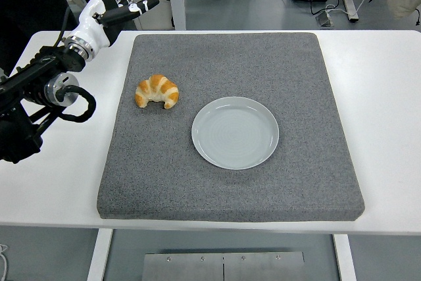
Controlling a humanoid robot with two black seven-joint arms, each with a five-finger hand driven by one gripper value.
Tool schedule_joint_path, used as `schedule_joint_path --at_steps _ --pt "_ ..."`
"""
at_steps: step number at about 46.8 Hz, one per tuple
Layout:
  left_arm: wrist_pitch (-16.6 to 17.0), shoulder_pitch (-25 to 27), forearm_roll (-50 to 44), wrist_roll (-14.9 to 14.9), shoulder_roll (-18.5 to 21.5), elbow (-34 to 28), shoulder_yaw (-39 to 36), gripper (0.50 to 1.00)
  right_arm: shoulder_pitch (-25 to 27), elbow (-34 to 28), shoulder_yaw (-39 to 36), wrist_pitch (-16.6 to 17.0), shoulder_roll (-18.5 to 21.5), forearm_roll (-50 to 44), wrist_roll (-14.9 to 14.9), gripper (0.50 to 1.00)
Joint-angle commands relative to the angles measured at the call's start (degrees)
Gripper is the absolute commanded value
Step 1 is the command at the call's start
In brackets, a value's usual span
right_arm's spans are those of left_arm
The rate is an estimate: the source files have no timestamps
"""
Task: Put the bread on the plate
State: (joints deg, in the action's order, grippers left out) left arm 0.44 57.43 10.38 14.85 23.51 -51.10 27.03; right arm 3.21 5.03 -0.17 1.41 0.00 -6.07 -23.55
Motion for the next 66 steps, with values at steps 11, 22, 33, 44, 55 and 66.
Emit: schedule_joint_path --at_steps 11,22,33,44,55,66 --pt "-0.35 14.89 0.26 0.0 8.56 -3.21 -28.68 0.965 -0.05 0.06 -0.09 0.0 0.0 0.0 0.0 1.0" --pt "-0.35 23.34 12.9 0.17 9.36 -4.09 -41.71 0.965 -0.4 0.06 0.0 0.0 0.0 0.0 0.0 1.0" --pt "-0.44 22.81 29.08 0.7 9.45 -4.18 -41.62 0.965 -0.4 -0.02 0.0 0.0 0.0 0.0 0.0 1.0" --pt "0.44 19.83 36.82 2.63 9.1 -3.92 -41.27 0.965 -0.4 -0.02 0.0 0.0 0.0 0.0 0.0 1.0" --pt "5.53 15.08 37.08 2.81 6.2 -2.6 -41.01 0.961 -0.4 -0.02 0.0 0.0 0.0 0.0 0.0 1.0" --pt "8.09 12.36 36.73 4.83 1.37 4.08 -40.92 0.961 -0.4 -0.11 0.0 0.0 0.0 0.0 0.0 1.0"
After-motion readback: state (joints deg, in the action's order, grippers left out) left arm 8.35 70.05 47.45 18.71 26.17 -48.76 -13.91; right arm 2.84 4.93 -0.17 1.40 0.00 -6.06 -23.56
